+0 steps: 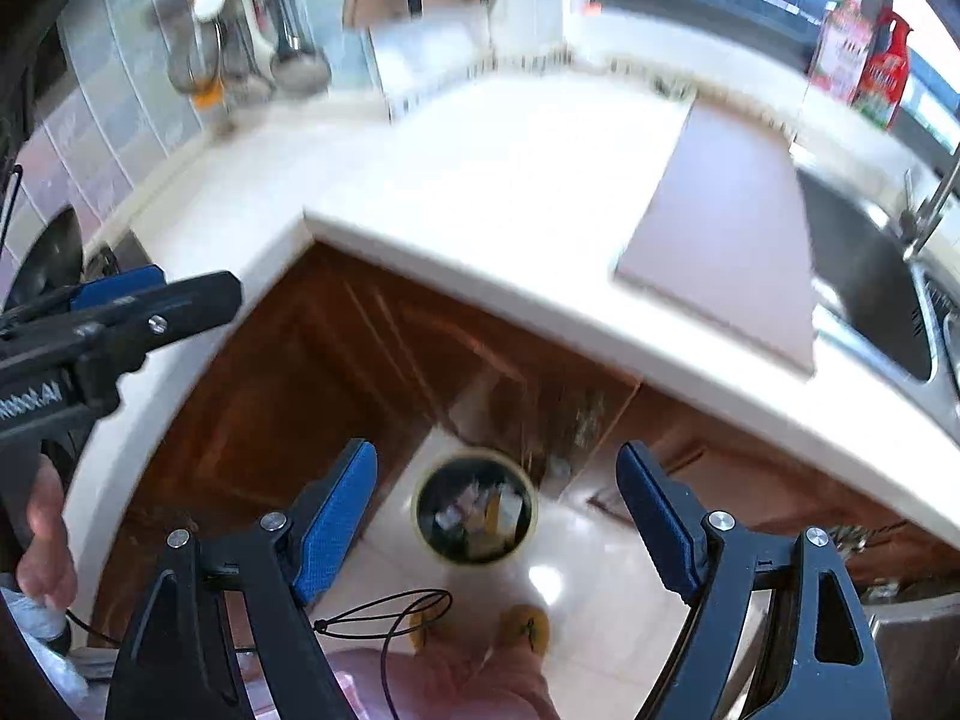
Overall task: Collect trash
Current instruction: 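Raise both open tools back toward the plastic bag and wrapper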
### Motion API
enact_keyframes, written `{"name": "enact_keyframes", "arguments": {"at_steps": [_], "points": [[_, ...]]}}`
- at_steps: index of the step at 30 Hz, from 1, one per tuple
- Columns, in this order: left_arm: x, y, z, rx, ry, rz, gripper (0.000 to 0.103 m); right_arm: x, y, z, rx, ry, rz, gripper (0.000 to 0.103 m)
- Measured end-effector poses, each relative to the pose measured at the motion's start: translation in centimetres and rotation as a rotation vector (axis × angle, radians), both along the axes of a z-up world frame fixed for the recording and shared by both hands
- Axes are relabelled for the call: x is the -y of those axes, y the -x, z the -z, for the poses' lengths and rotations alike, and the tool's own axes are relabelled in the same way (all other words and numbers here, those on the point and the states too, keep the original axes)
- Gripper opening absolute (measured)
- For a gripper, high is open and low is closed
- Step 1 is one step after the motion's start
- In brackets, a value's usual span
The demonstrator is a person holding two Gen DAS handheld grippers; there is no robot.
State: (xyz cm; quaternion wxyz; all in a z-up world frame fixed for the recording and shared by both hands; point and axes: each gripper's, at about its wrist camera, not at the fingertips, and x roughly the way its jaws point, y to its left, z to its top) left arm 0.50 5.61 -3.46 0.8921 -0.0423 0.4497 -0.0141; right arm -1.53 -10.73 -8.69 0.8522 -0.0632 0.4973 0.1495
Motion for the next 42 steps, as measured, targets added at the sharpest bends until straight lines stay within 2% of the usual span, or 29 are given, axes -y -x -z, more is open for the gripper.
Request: {"name": "enact_keyframes", "arguments": {"at_steps": [3,9,15,18,21,27,30,34,38,42], "points": [[0.5,-0.8,-3.1,0.075,-0.038,0.020,0.087,0.4,-0.7,-3.1,0.065,-0.020,0.008,0.084],[1.4,-3.8,-8.9,0.162,-0.075,0.051,0.087,1.2,-2.9,-9.6,0.142,-0.060,0.037,0.085],[2.3,-8.9,-13.3,0.205,-0.123,0.080,0.087,3.5,-7.4,-15.4,0.154,-0.111,0.083,0.085],[3.1,-12.1,-14.8,0.194,-0.124,0.093,0.087,5.3,-11.3,-17.7,0.156,-0.136,0.103,0.085],[4.0,-17.0,-15.7,0.166,-0.109,0.090,0.087,7.1,-16.3,-19.1,0.154,-0.142,0.112,0.086],[6.9,-27.8,-15.8,0.120,-0.156,0.083,0.087,10.3,-28.9,-21.6,0.168,-0.149,0.084,0.086],[8.8,-34.6,-15.3,0.097,-0.194,0.090,0.087,11.3,-36.5,-21.9,0.163,-0.145,0.059,0.086],[11.0,-42.9,-13.6,0.048,-0.237,0.098,0.087,12.7,-46.1,-20.9,0.110,-0.164,0.051,0.086],[12.3,-51.2,-10.5,-0.025,-0.245,0.105,0.087,13.3,-55.8,-17.5,0.021,-0.174,0.044,0.086],[12.6,-57.8,-6.2,-0.086,-0.221,0.128,0.087,14.1,-64.6,-11.6,-0.076,-0.185,0.059,0.086]]}}
